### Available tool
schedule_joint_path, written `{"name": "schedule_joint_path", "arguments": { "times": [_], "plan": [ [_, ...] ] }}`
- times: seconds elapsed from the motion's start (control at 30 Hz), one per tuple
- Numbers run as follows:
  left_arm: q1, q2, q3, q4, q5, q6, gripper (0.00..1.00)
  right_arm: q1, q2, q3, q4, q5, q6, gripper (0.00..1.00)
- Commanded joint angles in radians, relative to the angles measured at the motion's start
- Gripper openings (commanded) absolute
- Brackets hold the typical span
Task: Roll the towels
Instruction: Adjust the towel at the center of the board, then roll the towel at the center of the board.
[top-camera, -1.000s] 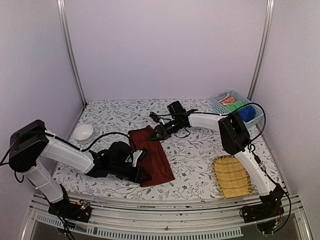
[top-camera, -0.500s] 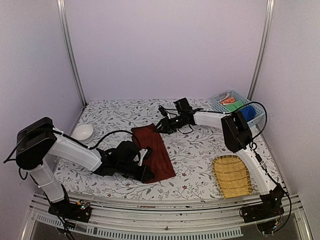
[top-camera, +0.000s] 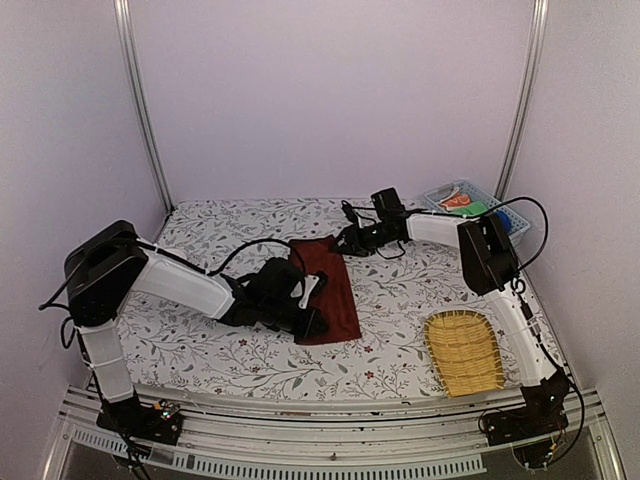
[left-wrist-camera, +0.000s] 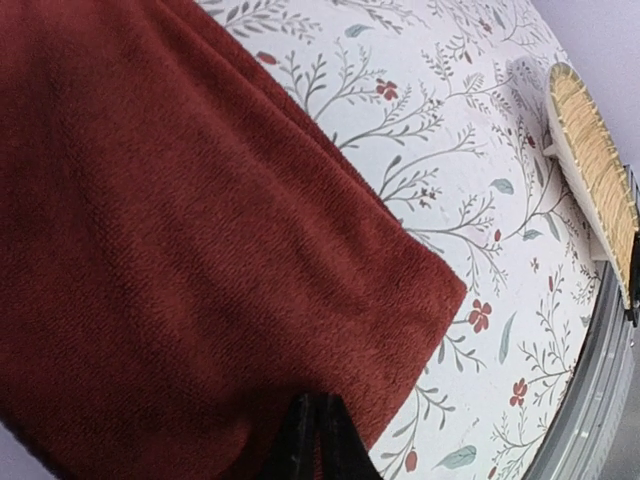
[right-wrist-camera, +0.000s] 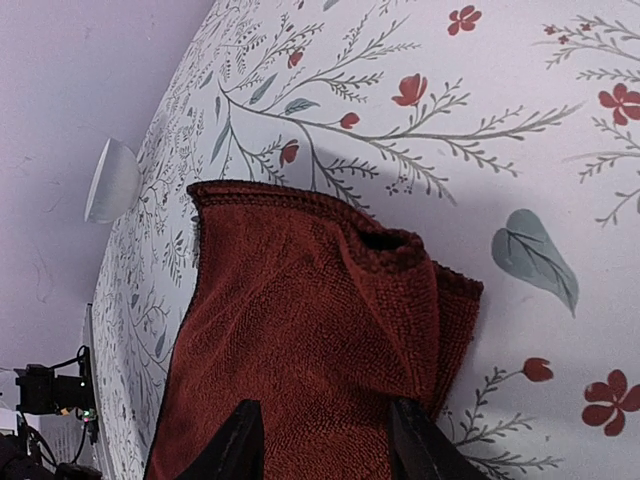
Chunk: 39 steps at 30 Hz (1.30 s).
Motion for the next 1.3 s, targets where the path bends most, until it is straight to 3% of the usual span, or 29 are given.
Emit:
{"name": "schedule_joint_path", "arguments": {
  "times": [0.0, 0.1, 0.23, 0.3, 0.37, 0.4, 0.5, 0.57, 0.63, 0.67, 0.87, 0.9, 0.97, 1.03, 1.07, 1.17, 1.27],
  "plan": [
    [0.013, -0.023, 0.045, -0.033, 0.032, 0.086, 0.12, -0.020, -0.048, -0.028, -0.073, 0.002, -0.047, 0.48],
    [0.012, -0.096, 0.064, -0.072, 0.010, 0.143, 0.25, -0.024, -0.116, -0.033, -0.078, -0.107, -0.118, 0.52],
    [0.001, -0.234, 0.056, -0.143, -0.071, 0.263, 0.44, -0.028, -0.345, -0.177, -0.077, -0.161, -0.262, 0.55],
    [-0.006, -0.305, 0.020, -0.150, -0.136, 0.326, 0.60, -0.028, -0.462, -0.300, -0.078, -0.152, -0.373, 0.56],
    [-0.006, -0.353, -0.052, -0.115, -0.230, 0.353, 0.89, -0.028, -0.572, -0.407, -0.079, -0.143, -0.493, 0.57],
    [-0.004, -0.363, -0.085, -0.082, -0.265, 0.359, 0.97, -0.027, -0.628, -0.462, -0.079, -0.133, -0.531, 0.57],
    [-0.001, -0.364, -0.196, 0.101, -0.259, 0.410, 0.99, -0.027, -0.772, -0.623, -0.068, -0.103, -0.664, 0.60],
    [0.000, -0.371, -0.224, 0.146, -0.234, 0.409, 0.98, -0.023, -0.851, -0.728, -0.052, -0.106, -0.712, 0.69],
    [0.000, -0.401, -0.251, 0.165, -0.217, 0.402, 0.98, -0.003, -0.909, -0.811, -0.074, -0.081, -0.786, 0.95],
    [0.000, -0.422, -0.272, 0.173, -0.216, 0.400, 0.98, 0.012, -0.926, -0.839, -0.093, -0.063, -0.811, 1.00],
    [0.017, -0.505, -0.348, 0.119, -0.236, 0.376, 0.87, 0.115, -0.952, -0.978, -0.122, -0.013, -1.036, 0.99],
    [0.024, -0.499, -0.348, 0.097, -0.244, 0.366, 0.88, 0.132, -0.918, -0.952, -0.161, -0.020, -1.057, 0.98],
    [0.048, -0.468, -0.325, 0.029, -0.307, 0.334, 0.89, 0.167, -0.852, -0.886, -0.238, 0.001, -1.090, 0.78],
    [0.066, -0.434, -0.314, 0.009, -0.398, 0.278, 0.87, 0.222, -0.810, -0.871, -0.264, 0.083, -1.127, 0.50],
    [0.073, -0.427, -0.314, 0.014, -0.422, 0.262, 0.85, 0.248, -0.805, -0.886, -0.239, 0.133, -1.135, 0.45],
    [0.081, -0.459, -0.352, 0.101, -0.452, 0.227, 0.76, 0.316, -0.816, -0.958, -0.160, 0.229, -1.148, 0.40],
    [0.080, -0.489, -0.367, 0.144, -0.451, 0.227, 0.84, 0.370, -0.817, -0.988, -0.113, 0.312, -1.162, 0.37]
  ]
}}
